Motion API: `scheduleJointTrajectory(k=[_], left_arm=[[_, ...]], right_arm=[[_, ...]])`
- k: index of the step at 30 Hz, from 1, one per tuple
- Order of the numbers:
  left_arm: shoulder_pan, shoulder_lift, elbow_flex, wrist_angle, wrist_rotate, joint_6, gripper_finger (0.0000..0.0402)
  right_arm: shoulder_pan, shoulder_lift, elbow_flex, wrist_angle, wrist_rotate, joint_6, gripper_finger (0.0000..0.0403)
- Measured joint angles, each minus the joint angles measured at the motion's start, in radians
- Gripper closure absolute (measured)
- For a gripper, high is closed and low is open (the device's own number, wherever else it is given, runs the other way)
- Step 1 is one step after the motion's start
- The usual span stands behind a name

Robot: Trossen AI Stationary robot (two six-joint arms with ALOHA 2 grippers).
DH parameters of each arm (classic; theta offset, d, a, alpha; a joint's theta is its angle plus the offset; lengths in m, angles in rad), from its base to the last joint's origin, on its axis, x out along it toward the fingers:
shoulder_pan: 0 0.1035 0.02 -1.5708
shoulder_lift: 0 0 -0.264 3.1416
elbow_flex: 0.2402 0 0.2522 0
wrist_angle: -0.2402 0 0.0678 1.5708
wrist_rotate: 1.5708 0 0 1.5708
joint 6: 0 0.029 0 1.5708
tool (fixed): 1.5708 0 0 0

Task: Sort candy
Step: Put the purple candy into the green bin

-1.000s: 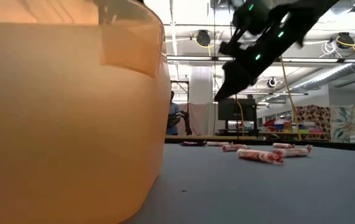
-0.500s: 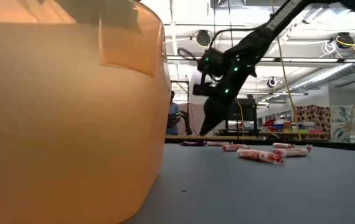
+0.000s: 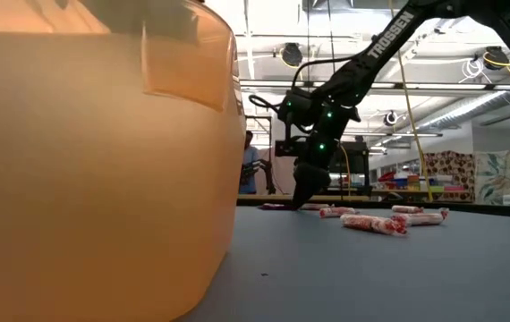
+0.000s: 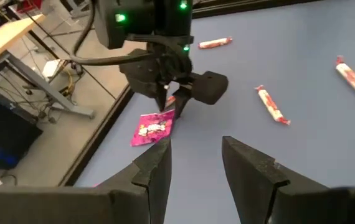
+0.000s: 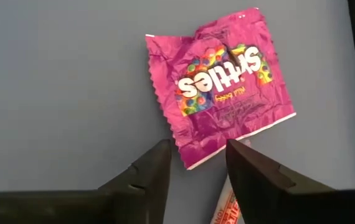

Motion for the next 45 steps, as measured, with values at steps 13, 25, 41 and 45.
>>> scheduleJointTrajectory(k=[13,25,41,45], left_arm=[[0.035,0.0,0.0,0.016,0.03,0.007,0.0253],[0.035,0.0,0.0,0.014,0.106,-0.019,0.0253],[0.038,0.036,-0.019,0.033,0.211,-0.096,0.0253],[0.04,0.068,-0.016,0.124,0.212,-0.087,0.0253]], right_arm=[[-0.001,0.003,0.0,0.002,0.002,-0.043,0.0396],[0.098,-0.12,-0.001,-0.141,-0.001,0.063,0.0402],[0.385,-0.419,-0.001,-0.322,0.214,0.291,0.0403],[0.439,-0.48,-0.001,-0.346,0.292,0.342,0.0403]])
